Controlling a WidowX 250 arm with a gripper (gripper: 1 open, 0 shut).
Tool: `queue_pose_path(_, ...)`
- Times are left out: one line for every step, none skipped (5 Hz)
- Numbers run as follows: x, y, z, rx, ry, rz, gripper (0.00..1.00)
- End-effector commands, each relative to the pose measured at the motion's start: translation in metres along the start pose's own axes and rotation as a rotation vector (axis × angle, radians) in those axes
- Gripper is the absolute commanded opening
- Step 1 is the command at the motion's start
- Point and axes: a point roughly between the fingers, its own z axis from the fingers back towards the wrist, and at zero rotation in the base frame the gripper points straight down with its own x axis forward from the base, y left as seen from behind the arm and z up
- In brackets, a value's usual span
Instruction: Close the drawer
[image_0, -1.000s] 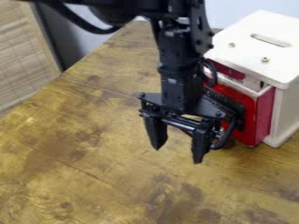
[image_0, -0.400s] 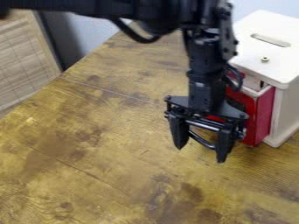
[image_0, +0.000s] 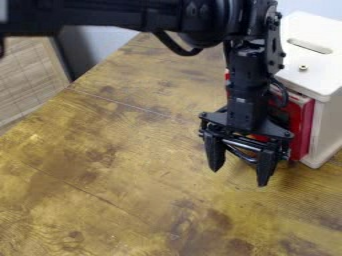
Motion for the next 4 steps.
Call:
queue_pose_path(0.0132, 0.0042, 0.0137, 0.005, -0.094, 0.007, 1.0)
queue_pose_path(0.0121, 0.0076, 0.008, 0.01, -0.097, 0.017, 1.0)
queue_pose_path(0.0109, 0.0109, 0.0037, 0.014, -0.102, 0.027, 1.0)
queue_pose_path(0.0099, 0.0134, 0.0049, 0.018, -0.103, 0.04, 1.0)
